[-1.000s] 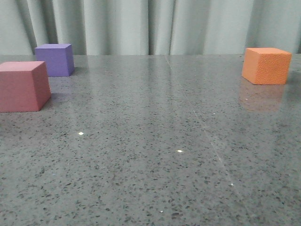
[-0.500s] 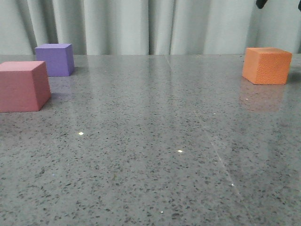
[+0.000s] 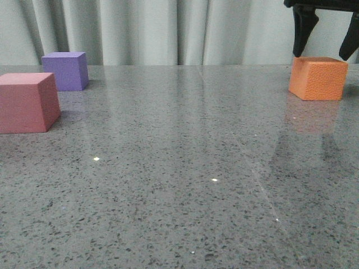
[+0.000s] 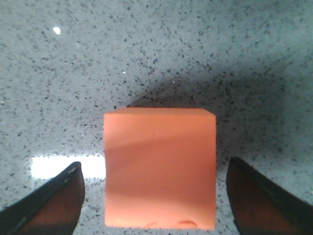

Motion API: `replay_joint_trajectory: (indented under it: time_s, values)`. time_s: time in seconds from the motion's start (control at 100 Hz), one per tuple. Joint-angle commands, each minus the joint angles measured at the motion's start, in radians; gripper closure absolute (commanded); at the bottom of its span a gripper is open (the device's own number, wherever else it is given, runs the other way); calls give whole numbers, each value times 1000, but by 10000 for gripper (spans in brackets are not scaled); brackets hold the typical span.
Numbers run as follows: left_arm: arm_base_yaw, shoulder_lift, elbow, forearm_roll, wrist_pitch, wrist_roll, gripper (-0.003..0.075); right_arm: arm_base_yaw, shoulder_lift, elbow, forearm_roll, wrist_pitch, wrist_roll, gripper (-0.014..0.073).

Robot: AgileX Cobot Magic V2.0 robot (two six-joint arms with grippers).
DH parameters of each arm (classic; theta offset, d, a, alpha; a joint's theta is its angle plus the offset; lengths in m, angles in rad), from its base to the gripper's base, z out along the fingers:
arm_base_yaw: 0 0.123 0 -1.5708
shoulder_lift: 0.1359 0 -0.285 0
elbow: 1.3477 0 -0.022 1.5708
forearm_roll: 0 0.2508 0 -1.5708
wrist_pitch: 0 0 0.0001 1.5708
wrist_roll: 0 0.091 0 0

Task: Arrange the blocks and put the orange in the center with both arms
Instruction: 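Lower the open right gripper over the orange cube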

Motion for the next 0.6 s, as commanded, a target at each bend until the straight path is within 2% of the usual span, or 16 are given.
replay_joint_trajectory:
  time_s: [0.0,0.38,0.45,0.59]
  values:
    - [-4,2,-36,-19,-79,-1,41,-1,-32,-34,-7,-22,-8,1]
    - [-4,2,-36,-19,-79,-1,41,-1,28,-34,7,-18,-8,18]
    - [-4,2,-36,-19,-79,-1,41,-1,28,-34,7,-21,-8,76]
    - [-4,2,-36,-19,-79,-1,41,-1,28,-34,7,-24,-8,271]
